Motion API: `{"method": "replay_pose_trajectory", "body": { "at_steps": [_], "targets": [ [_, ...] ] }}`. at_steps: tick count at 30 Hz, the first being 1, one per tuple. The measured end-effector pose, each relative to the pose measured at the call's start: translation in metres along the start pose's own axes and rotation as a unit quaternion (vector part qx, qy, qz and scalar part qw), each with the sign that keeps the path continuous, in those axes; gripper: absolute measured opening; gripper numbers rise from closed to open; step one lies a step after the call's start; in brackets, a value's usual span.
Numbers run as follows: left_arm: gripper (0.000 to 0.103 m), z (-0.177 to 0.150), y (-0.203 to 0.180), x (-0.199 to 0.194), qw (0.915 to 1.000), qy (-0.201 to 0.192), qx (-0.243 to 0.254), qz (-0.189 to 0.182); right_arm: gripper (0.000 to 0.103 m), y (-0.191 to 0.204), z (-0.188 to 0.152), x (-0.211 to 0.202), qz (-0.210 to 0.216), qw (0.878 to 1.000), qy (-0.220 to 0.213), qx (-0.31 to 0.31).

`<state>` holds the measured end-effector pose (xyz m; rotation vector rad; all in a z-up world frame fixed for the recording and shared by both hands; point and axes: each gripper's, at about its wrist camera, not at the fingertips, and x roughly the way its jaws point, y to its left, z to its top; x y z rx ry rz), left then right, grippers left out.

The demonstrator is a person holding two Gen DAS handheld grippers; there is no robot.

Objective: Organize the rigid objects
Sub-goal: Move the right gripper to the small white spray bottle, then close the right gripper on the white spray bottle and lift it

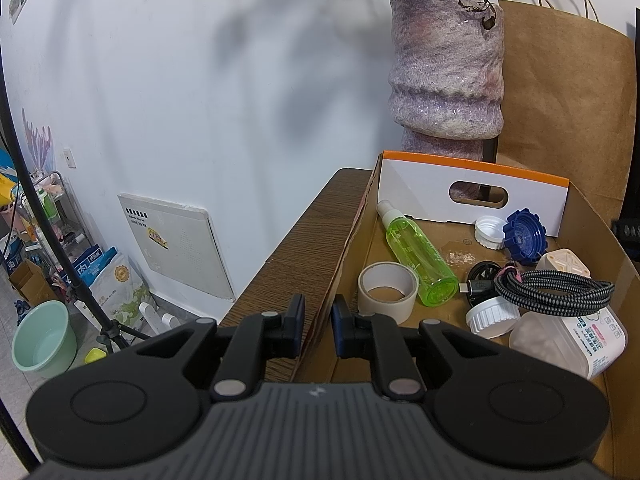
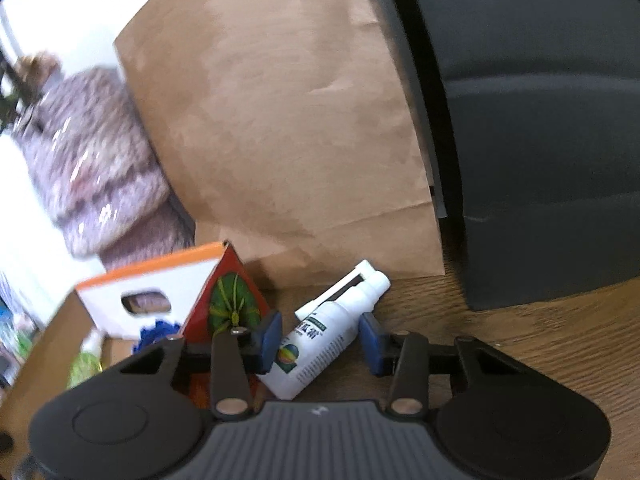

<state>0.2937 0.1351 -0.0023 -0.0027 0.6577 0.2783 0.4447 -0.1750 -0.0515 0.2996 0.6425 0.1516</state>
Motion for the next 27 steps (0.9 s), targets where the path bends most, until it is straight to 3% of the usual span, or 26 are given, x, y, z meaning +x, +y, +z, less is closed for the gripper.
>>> {"method": "replay_pose_trajectory", "body": {
  "at_steps": [4, 14, 27],
  "targets": [
    [0.015, 0.0, 0.0, 0.0, 1.0, 0.0, -0.001, -0.001, 0.036, 0.016, -0.011, -0.02, -0.053, 0.994, 0.006, -0.094],
    [0.015, 0.0, 0.0, 0.0, 1.0, 0.0, -0.001, -0.001, 0.031, 0.011, -0.039, -0.079, -0.045, 0.98, 0.035, -0.188],
    [0.015, 0.0, 0.0, 0.0, 1.0, 0.001, -0.001, -0.001, 0.031, 0.014, -0.071, -0.1, -0.073, 0.971, 0.034, -0.224]
  ]
}}
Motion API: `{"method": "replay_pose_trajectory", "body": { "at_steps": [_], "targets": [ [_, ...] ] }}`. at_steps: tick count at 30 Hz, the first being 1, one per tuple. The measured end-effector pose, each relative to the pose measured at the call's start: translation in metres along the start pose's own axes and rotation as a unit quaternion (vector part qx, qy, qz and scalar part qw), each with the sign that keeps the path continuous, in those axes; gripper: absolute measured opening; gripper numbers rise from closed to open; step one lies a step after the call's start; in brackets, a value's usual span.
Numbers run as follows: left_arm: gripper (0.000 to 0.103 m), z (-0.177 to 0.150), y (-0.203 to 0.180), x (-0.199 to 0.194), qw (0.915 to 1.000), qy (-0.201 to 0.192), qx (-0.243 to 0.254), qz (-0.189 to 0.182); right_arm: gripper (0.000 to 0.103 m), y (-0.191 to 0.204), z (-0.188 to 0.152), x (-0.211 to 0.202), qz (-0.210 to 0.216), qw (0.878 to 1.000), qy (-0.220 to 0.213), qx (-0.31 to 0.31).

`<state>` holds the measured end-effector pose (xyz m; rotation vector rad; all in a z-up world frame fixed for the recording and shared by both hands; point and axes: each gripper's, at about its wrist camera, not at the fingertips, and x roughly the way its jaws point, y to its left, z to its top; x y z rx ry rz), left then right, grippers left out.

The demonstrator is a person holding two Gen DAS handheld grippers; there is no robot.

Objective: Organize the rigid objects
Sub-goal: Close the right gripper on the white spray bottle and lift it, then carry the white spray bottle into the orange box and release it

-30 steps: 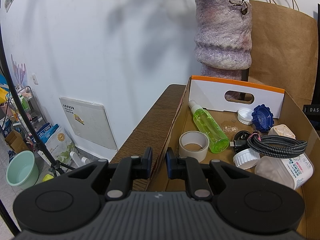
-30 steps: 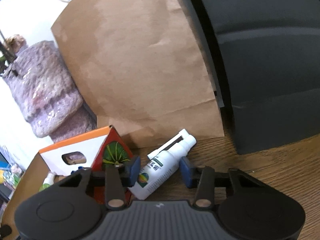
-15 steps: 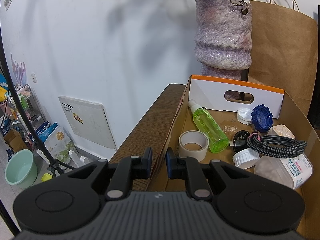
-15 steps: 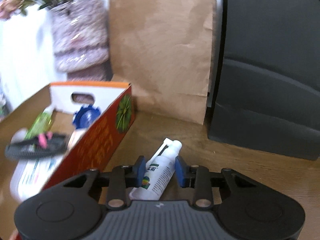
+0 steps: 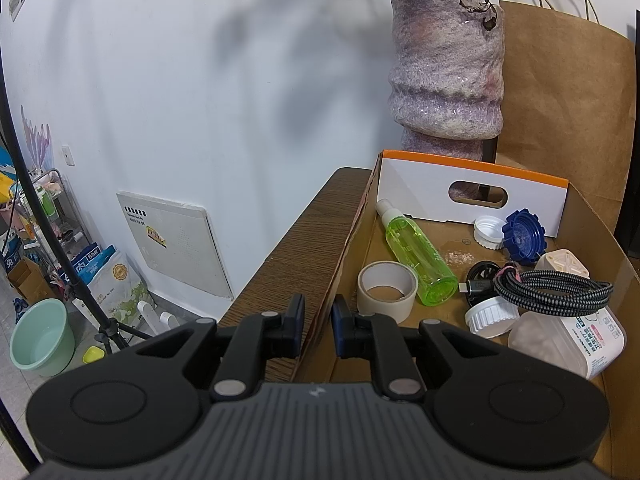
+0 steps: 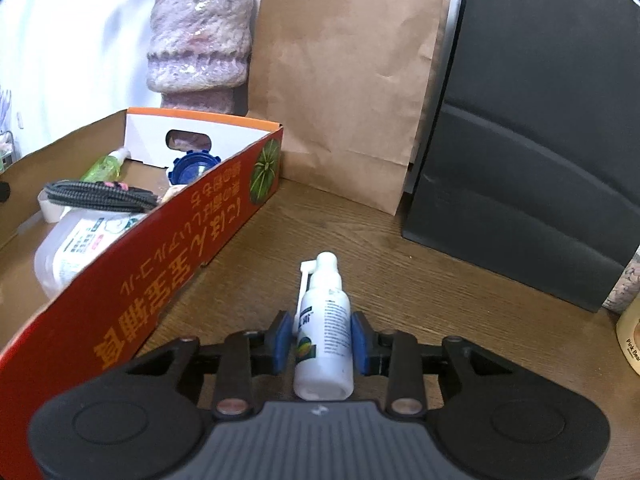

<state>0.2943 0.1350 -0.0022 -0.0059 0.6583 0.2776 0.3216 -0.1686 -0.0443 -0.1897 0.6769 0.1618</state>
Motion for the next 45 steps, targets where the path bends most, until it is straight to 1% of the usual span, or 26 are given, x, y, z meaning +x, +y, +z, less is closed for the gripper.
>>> {"method": "replay_pose_trajectory", "body": {
  "at_steps": [2, 3, 11, 19, 22, 28, 31, 39, 45],
  "targets": [
    [0.015, 0.0, 0.0, 0.0, 1.0, 0.0, 0.0, 0.0, 0.03, 0.0, -0.003, -0.003, 0.001, 1.0, -0.004, 0.0],
    [0.015, 0.0, 0.0, 0.0, 1.0, 0.0, 0.0, 0.0, 0.027, 0.0, -0.004, -0.006, 0.0, 1.0, -0.01, -0.001],
    [0.015, 0.0, 0.0, 0.0, 1.0, 0.0, 0.0, 0.0, 0.027, -0.007, -0.004, -0.016, -0.014, 0.999, -0.037, 0.019],
    [0.015, 0.0, 0.0, 0.0, 1.0, 0.0, 0.0, 0.0, 0.027, -0.007, -0.003, -0.02, -0.017, 0.998, -0.048, 0.024],
    [0.015, 0.0, 0.0, 0.0, 1.0, 0.0, 0.0, 0.0, 0.027, -0.009, 0.002, -0.028, -0.015, 0.997, -0.066, 0.029],
    [0.015, 0.0, 0.0, 0.0, 1.0, 0.0, 0.0, 0.0, 0.027, 0.003, 0.025, -0.053, 0.013, 0.992, -0.12, 0.028],
    [0.015, 0.0, 0.0, 0.0, 1.0, 0.0, 0.0, 0.0, 0.027, 0.015, 0.036, -0.058, 0.033, 0.99, -0.136, 0.029],
    [0.015, 0.0, 0.0, 0.0, 1.0, 0.0, 0.0, 0.0, 0.027, 0.054, 0.066, -0.057, 0.075, 0.984, -0.16, 0.025],
    [0.015, 0.0, 0.0, 0.0, 1.0, 0.0, 0.0, 0.0, 0.027, 0.08, 0.084, -0.046, 0.103, 0.982, -0.157, 0.027]
  ]
}}
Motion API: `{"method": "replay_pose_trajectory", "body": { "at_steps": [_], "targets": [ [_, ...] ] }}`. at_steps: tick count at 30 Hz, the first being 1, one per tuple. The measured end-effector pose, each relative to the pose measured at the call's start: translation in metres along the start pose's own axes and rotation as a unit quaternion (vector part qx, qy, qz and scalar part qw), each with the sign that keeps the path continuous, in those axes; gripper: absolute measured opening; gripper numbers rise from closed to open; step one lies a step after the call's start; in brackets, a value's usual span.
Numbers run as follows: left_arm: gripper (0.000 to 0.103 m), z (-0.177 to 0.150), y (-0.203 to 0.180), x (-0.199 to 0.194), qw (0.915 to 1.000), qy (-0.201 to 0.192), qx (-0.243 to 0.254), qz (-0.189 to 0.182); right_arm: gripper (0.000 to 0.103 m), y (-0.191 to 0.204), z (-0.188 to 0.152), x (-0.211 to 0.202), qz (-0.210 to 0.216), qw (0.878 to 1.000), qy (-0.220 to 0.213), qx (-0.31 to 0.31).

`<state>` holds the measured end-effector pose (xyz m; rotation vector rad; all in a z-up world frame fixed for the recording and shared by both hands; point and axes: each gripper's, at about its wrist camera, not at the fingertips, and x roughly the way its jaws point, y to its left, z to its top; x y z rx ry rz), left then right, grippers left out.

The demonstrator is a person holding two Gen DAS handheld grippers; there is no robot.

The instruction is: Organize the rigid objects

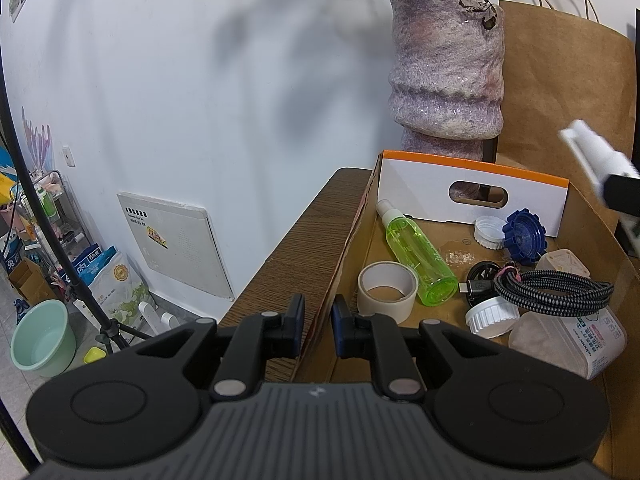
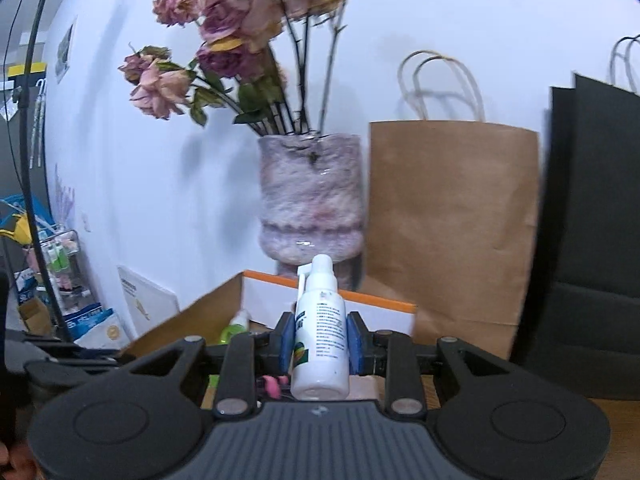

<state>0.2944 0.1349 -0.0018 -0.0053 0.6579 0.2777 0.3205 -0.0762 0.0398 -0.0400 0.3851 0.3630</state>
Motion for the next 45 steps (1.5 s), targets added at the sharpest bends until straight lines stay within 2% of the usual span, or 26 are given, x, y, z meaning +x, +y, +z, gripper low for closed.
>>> {"method": "replay_pose_trajectory", "body": {
  "at_steps": [9, 18, 20, 22, 27, 35, 37, 39, 41, 43, 44, 45],
  "targets": [
    [0.015, 0.0, 0.0, 0.0, 1.0, -0.001, 0.001, 0.001, 0.027, 0.026, 0.006, 0.022, 0.016, 0.999, 0.026, -0.016],
    [0.015, 0.0, 0.0, -0.001, 1.0, -0.001, 0.001, 0.001, 0.027, 0.029, 0.004, 0.025, 0.035, 0.998, 0.042, -0.024],
    [0.015, 0.0, 0.0, -0.001, 1.0, -0.001, 0.0, 0.001, 0.034, 0.028, 0.004, 0.024, 0.035, 0.998, 0.042, -0.025],
    [0.015, 0.0, 0.001, -0.001, 1.0, -0.001, 0.0, 0.0, 0.073, 0.027, 0.004, 0.022, 0.028, 0.999, 0.036, -0.029],
    [0.015, 0.0, 0.0, -0.001, 1.0, -0.001, 0.0, 0.001, 0.103, 0.023, 0.005, 0.019, 0.011, 0.999, 0.022, -0.029],
    [0.017, 0.0, 0.001, -0.002, 1.0, -0.003, -0.002, 0.001, 0.103, 0.019, 0.004, 0.018, 0.001, 1.0, 0.019, -0.024],
    [0.026, -0.001, 0.0, -0.005, 0.9999, -0.011, -0.001, -0.001, 0.103, 0.018, 0.003, 0.012, -0.003, 1.0, 0.012, -0.021],
    [0.048, -0.001, 0.0, -0.01, 0.9998, -0.021, 0.002, -0.001, 0.103, 0.015, 0.004, 0.002, -0.007, 1.0, -0.001, -0.015],
    [0.054, -0.001, -0.003, -0.021, 0.9993, -0.037, 0.007, -0.005, 0.103, 0.012, 0.004, -0.01, -0.01, 1.0, -0.014, -0.012],
    [0.071, -0.001, -0.004, -0.038, 0.9977, -0.065, 0.007, -0.014, 0.103, 0.009, 0.002, -0.026, -0.017, 0.999, -0.03, -0.006],
    [0.088, -0.001, -0.004, -0.046, 0.9968, -0.079, 0.006, -0.015, 0.103, 0.007, 0.001, -0.036, -0.021, 0.999, -0.036, -0.001],
    [0.097, -0.002, -0.003, -0.057, 0.9954, -0.094, 0.005, -0.017, 0.103, 0.005, 0.001, -0.044, -0.024, 0.999, -0.04, 0.003]
  ]
}}
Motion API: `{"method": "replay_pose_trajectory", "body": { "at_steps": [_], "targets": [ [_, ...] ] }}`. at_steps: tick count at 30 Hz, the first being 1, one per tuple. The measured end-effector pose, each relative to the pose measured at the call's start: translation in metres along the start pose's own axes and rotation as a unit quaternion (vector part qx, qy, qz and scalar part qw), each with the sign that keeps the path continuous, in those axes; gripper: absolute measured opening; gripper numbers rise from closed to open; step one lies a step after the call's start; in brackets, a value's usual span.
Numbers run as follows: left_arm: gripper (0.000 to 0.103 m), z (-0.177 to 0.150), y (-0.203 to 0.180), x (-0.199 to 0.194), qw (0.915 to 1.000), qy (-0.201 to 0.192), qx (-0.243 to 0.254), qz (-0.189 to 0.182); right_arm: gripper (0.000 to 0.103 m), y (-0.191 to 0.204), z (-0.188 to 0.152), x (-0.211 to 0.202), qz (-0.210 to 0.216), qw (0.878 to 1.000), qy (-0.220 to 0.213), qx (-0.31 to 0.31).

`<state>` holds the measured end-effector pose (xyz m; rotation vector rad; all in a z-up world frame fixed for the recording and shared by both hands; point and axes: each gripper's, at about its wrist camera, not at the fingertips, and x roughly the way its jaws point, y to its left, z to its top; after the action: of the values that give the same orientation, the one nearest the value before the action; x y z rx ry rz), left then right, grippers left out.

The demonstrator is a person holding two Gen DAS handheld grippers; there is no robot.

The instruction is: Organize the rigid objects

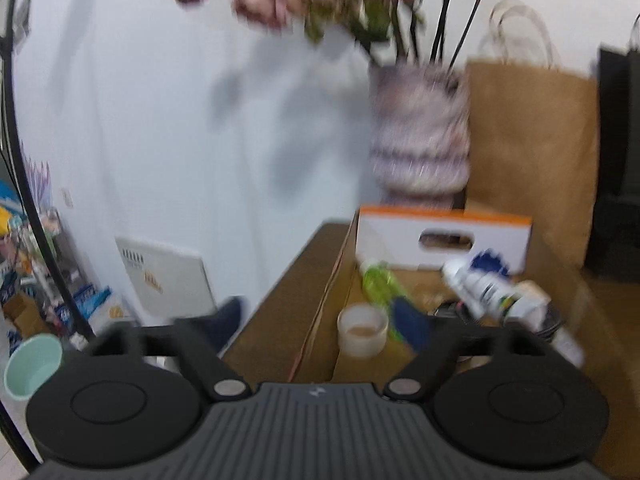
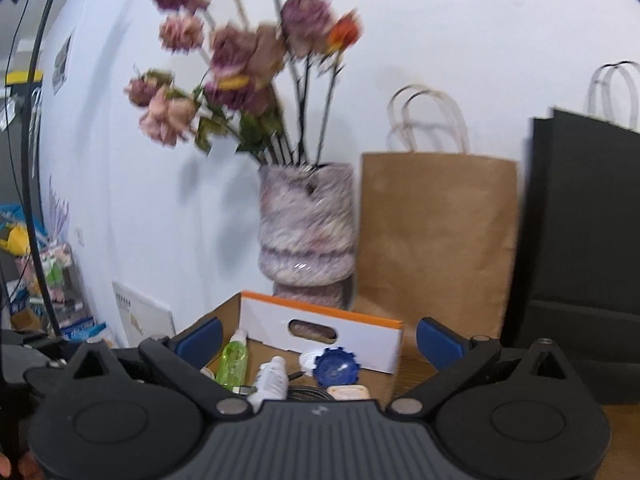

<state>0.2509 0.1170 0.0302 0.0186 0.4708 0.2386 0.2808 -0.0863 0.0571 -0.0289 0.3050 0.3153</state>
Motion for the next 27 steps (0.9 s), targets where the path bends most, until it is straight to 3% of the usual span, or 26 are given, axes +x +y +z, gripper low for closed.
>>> {"method": "replay_pose_trajectory", "body": {
  "at_steps": [2, 9, 19, 27],
  "targets": [
    [0.103, 0.0, 0.001, -0.022, 0.9997, -0.024, -0.007, -0.009, 0.103, -0.004, -0.001, -0.023, -0.006, 1.0, -0.012, 0.009],
    [0.103, -0.019, -0.006, -0.114, 0.9974, -0.059, -0.003, -0.041, 0.103, -0.002, -0.02, -0.121, -0.022, 0.999, -0.034, 0.007],
    [0.103, -0.079, 0.001, -0.23, 0.994, -0.054, 0.015, -0.094, 0.103, 0.018, -0.057, -0.255, -0.041, 0.998, -0.04, 0.0],
    [0.103, -0.124, 0.009, -0.28, 0.9926, -0.038, 0.036, -0.109, 0.103, 0.029, -0.104, -0.319, -0.055, 0.998, -0.009, 0.003]
  ]
}}
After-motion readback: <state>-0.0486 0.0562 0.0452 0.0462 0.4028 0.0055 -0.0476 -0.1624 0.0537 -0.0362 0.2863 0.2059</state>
